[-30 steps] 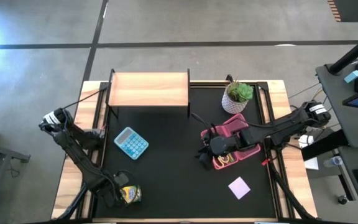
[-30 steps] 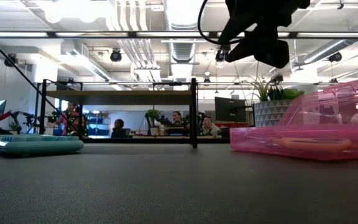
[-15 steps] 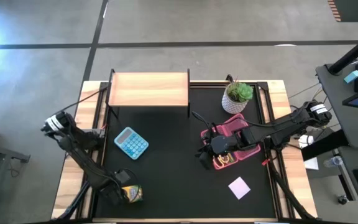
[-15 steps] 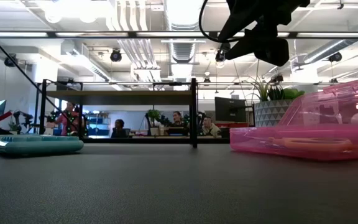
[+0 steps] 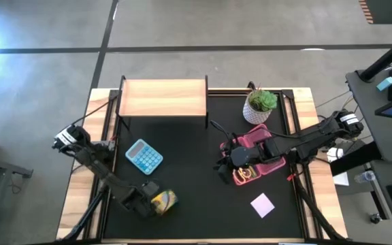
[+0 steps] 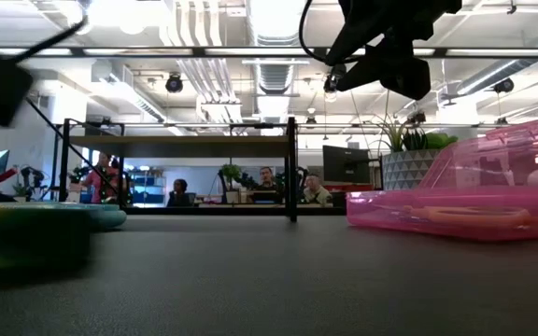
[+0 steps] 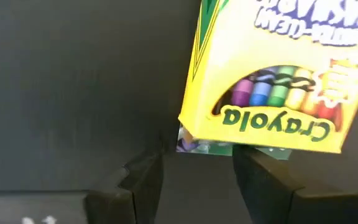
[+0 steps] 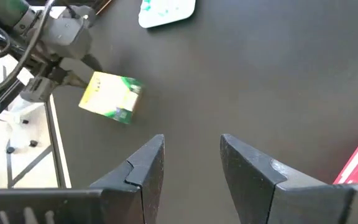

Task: Pack school essentials
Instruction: Put the yellow crayon box into pink supply box

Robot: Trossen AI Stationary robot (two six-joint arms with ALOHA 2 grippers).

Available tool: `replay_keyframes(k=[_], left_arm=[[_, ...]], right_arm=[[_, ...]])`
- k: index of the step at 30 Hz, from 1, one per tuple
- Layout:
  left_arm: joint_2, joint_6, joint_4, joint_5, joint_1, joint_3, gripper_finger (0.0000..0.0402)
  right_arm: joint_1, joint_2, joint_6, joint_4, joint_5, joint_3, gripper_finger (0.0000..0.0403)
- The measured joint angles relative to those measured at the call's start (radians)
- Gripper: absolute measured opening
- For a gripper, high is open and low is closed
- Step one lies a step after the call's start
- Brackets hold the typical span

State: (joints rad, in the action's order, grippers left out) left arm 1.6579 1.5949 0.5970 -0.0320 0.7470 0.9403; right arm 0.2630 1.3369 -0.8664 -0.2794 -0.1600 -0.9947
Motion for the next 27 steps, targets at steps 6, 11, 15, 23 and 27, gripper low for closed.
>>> replay_keyframes(k=[6,11,15,23,27], left_arm=[[0.000,-0.142,-0.062,-0.134,-0.138,0.024,0.0173],[0.000,-0.275,-0.156,-0.175,-0.261,0.023,0.0173],[-0.005,-0.357,-0.164,-0.175,-0.299,0.042,0.0173],[0.004,-0.640,-0.194,-0.345,-0.268,0.127,0.0173],[0.044,-0.633,-0.206,-0.364,-0.269,0.123,0.0173]], right_arm=[[0.000,0.000,0.014,0.000,0.000,0.000,0.0146],[0.000,0.000,0.023,-0.001,0.001,0.000,0.0146],[0.000,0.000,0.029,-0.002,0.001,0.000,0.0146],[0.000,0.002,0.126,-0.007,0.000,0.002,0.0146],[-0.002,0.014,0.113,-0.004,0.000,0.002,0.0146]])
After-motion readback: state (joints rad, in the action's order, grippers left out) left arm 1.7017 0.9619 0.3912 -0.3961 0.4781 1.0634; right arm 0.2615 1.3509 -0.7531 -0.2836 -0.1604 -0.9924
